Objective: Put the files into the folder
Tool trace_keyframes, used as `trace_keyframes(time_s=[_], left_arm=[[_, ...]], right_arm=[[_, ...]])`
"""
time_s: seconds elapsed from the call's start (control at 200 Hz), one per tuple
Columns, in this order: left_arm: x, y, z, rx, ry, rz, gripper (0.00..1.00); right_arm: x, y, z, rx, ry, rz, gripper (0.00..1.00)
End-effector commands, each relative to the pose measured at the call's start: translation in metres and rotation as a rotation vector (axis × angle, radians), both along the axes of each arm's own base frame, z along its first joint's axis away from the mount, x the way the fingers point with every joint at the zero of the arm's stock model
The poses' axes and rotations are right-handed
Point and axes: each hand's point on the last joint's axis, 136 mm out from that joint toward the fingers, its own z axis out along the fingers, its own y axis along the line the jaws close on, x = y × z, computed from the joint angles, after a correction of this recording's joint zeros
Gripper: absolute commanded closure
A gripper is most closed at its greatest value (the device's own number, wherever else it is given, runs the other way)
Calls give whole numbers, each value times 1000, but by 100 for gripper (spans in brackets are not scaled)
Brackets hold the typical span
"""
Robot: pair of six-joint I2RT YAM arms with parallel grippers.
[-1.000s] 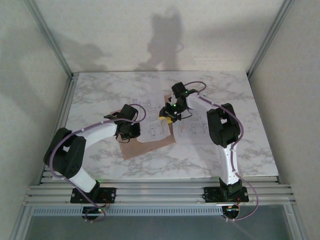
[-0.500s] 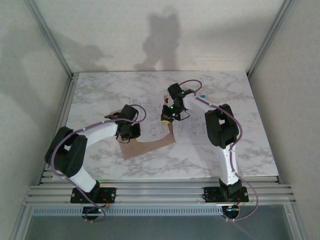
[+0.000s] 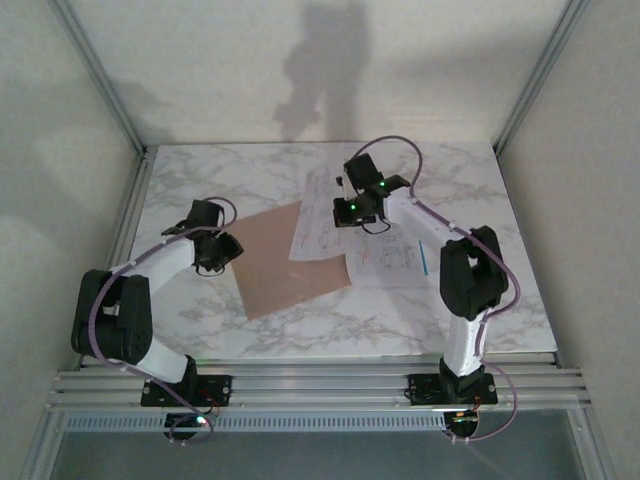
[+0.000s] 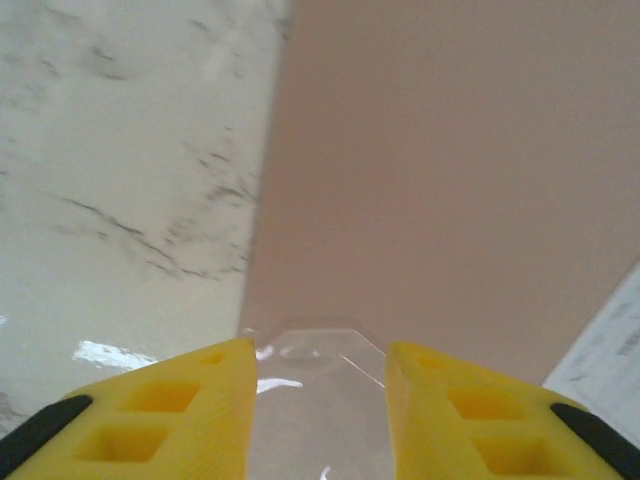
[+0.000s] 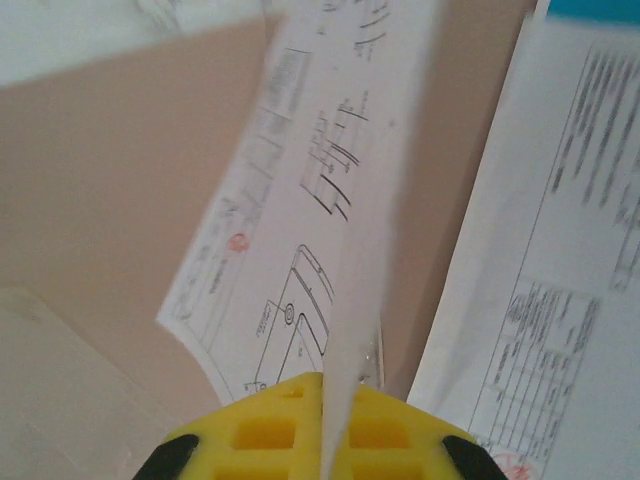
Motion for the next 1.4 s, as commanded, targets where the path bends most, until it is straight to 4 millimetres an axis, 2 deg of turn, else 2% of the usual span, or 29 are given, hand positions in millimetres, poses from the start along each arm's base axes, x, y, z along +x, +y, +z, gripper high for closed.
trace_keyframes(time_s=[0.0,0.155,0.255,0.441,0.806,1.081,1.237,1.397], left_arm=[[-7,10,-21,-9,71,47,74],[-3,14,-35,-5,105,60,89],[-2,13,-43,-8,114,60,92],[13,8,-50,-34,93,52,93],[59,-23,-43,-98,24,-30,94],[73,-38,-41,-125,3,-69,94],[78,-38,-36,-117,-2,-69,94],[74,-38,-34,-111,1,-66,94]], right_arm=[[7,-1,7,-25,-106,35,100],[7,5,20,17,-191,86,100],[5,9,28,53,-266,130,100],[-2,13,39,89,-376,210,100],[-20,29,34,127,-387,318,100],[-43,44,29,194,-377,405,100],[-52,45,26,190,-374,432,100],[-61,48,25,189,-389,482,100]])
